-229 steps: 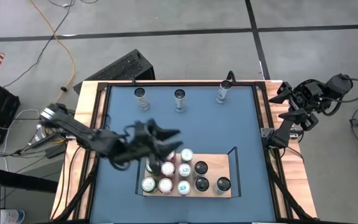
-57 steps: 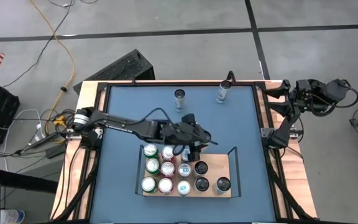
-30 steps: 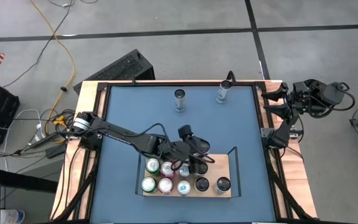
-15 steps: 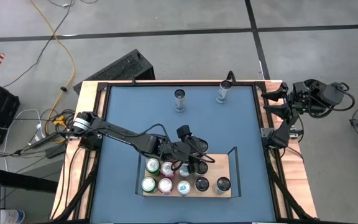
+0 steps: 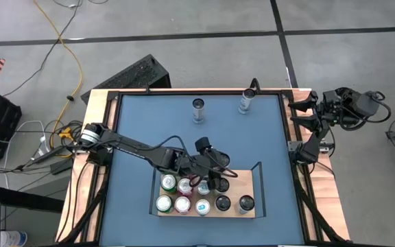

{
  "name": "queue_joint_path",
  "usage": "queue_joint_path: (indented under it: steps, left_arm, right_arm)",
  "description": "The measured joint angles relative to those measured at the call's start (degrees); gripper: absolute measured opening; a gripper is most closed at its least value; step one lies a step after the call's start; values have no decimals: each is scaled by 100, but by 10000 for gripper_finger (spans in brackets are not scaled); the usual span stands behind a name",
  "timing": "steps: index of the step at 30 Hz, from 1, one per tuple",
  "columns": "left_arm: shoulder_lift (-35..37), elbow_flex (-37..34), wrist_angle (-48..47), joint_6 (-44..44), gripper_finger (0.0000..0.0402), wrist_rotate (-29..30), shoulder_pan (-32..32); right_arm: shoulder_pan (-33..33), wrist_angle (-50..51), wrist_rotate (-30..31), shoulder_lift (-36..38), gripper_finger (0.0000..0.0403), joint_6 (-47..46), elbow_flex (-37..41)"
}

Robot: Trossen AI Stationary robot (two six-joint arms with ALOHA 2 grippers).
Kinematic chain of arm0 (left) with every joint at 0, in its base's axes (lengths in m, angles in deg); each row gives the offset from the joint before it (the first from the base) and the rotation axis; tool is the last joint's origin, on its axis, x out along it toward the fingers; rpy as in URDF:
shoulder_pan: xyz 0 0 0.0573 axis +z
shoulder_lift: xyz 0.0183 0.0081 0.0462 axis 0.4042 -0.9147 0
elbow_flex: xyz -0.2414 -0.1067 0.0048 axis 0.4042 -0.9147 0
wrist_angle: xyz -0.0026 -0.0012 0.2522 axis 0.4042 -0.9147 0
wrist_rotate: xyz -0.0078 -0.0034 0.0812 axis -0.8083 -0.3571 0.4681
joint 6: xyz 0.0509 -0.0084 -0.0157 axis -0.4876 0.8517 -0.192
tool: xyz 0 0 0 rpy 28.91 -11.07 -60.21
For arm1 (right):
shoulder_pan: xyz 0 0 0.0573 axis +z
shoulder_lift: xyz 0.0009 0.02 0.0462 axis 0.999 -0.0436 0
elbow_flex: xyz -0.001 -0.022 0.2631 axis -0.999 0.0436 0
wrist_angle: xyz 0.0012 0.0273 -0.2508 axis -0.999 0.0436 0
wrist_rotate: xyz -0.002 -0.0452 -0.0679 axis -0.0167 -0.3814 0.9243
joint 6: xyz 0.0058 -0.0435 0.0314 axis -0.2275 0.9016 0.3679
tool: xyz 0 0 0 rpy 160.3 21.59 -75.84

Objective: Place canned beverage on shelf
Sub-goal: Put the white-yellow soda can on the shelf aligned with the other white-yellow soda cans

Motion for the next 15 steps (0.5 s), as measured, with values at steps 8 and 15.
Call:
queue_joint_path:
  steps: [8,15]
  left_arm:
    - [0,-5,154,-147,245,-70,84]
    - [2,-5,318,-243,245,-320,194]
  right_arm:
    - [1,49,0,0,301,2,0]
    - [0,55,-2,0,301,9,0]
